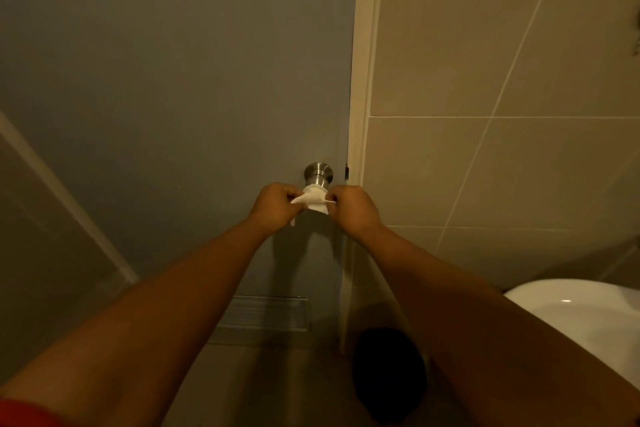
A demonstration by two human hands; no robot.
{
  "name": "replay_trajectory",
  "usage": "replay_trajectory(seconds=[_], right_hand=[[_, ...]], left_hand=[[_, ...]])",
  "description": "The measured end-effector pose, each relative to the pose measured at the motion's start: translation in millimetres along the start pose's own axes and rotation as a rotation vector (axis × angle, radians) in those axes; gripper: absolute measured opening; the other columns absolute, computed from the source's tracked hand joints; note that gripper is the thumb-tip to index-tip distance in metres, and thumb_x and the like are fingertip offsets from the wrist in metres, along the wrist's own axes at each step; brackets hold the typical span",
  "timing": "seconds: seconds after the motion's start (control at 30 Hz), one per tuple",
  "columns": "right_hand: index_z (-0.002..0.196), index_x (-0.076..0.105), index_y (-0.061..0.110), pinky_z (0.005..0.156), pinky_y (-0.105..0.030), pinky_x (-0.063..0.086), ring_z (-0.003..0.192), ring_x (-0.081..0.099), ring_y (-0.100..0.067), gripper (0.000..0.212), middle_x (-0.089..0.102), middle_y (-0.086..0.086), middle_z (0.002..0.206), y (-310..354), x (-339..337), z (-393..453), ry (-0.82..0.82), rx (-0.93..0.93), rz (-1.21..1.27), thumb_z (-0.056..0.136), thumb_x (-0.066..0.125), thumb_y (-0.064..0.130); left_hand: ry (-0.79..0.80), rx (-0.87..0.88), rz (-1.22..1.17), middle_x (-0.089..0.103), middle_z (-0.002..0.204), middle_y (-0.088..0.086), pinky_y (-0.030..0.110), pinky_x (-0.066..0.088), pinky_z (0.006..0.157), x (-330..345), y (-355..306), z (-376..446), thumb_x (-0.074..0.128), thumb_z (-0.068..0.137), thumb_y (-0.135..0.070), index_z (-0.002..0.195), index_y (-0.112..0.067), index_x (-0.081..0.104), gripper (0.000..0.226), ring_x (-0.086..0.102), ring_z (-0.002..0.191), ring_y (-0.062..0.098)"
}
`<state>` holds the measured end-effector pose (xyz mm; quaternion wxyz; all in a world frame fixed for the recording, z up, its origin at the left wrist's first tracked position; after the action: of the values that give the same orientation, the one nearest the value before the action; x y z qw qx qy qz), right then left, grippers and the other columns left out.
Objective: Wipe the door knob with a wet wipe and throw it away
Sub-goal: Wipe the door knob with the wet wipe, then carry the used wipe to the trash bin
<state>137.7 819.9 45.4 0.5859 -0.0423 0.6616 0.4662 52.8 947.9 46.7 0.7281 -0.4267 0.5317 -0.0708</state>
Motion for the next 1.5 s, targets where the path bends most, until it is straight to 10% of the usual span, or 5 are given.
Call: replay_trajectory(seconds=[1.03, 1.5], right_hand=[[0.094, 0.066, 0.007, 0.050, -0.034, 0.055, 0.052, 0.056, -0.026, 0.007, 0.063, -0.019, 0.081, -18.1, -60.9, -174.2, -0.397, 0.531, 0.698, 0.091, 0.060, 0.009], [0.089, 0.060, 0.000, 0.048, -0.032, 0.054, 0.050, 0.057, -0.023, 0.003, 0.062, -0.020, 0.072, -133.3, -32.1, -200.3, -0.384, 0.793, 0.664, 0.088, 0.058, 0.003]], left_hand=[[0.417, -0.007, -0.536, 0.066, 0.081, 0.010, 0.022, 0.053, 0.049, -6.9, -54.2, -110.6, 0.066, 0.090, -0.023, 0.107, -0.007, 0.067, 0.024, 0.059, 0.057, 0.015], [0.484, -0.250, -0.581, 0.062, 0.088, 0.017, 0.023, 0.047, 0.040, 138.4, -22.9, -96.8, 0.065, 0.090, -0.007, 0.085, -0.007, 0.062, 0.006, 0.057, 0.051, 0.015]])
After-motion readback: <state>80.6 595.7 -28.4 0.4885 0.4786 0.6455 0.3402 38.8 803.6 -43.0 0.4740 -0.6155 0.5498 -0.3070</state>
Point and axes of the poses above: each hand's wrist, its own z-axis towards the middle knuckle, its own x-axis out of the palm, y = z × x, the point moved 9 cm from there along z, towards the middle knuckle
